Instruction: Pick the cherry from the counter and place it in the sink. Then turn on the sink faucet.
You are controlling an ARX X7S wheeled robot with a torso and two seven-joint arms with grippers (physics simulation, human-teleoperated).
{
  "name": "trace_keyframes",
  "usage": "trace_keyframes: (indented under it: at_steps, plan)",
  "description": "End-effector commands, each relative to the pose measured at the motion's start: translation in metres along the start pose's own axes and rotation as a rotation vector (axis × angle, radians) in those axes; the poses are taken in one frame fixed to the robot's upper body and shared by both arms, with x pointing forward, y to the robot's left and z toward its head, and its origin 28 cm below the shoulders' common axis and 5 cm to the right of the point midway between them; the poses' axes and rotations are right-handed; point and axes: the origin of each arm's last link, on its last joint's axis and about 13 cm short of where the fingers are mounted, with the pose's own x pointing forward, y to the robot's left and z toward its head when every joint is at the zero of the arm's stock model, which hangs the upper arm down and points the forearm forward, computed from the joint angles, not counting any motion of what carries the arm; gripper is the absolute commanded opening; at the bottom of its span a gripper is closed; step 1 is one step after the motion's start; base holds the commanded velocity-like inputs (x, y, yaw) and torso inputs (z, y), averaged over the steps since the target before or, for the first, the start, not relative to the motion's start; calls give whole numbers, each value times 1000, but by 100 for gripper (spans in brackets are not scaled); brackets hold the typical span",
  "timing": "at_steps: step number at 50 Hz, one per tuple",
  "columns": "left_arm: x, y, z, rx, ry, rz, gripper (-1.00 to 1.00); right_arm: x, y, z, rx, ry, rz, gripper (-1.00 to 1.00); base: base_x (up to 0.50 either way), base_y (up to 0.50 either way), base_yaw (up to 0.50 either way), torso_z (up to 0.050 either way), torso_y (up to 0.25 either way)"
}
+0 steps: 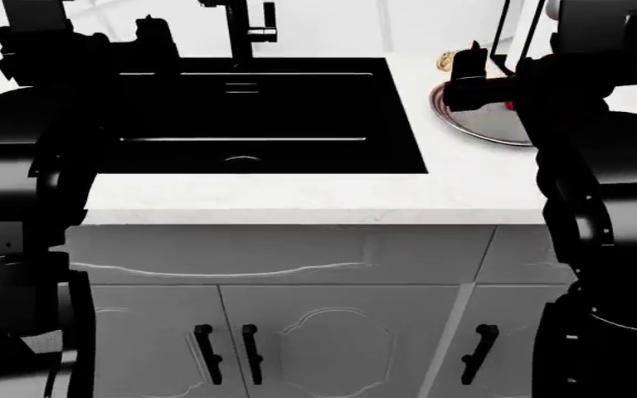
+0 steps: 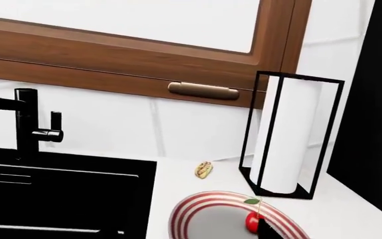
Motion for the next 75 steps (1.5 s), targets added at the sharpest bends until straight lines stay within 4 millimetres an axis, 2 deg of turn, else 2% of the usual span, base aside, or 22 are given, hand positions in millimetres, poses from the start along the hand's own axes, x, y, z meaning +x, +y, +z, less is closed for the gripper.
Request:
trace_keyframes:
  at_steps: [1,14,31,37,43,50,65,75]
  plan:
    - [10,4,0,-12,3,14,100,8,-2,3,3,-11,-12,100,0,0,0,50,0]
    - [10,5,-4,-19,21,11,100,9,-2,2,-10,6,-13,100,0,0,0,50,0]
    - [24,8,-14,-26,63,25,100,12,-1,-3,-2,24,-3,100,0,0,0,50,0]
    - [32,5,-28,-5,128,2,100,14,1,-10,14,58,17,100,148,210,0,0,0]
    - [39,6,-33,20,180,-2,100,19,0,-16,33,81,17,100,316,423,0,0,0]
    - [34,5,-44,15,213,-13,100,19,-3,-16,52,82,-2,100,299,367,0,0,0]
    - [30,-6,-60,3,251,-30,100,20,-5,-19,78,103,-3,100,13,-32,0,0,0]
    - [30,-13,-63,7,264,-45,100,22,-7,-23,82,119,-10,100,127,-450,0,0,0]
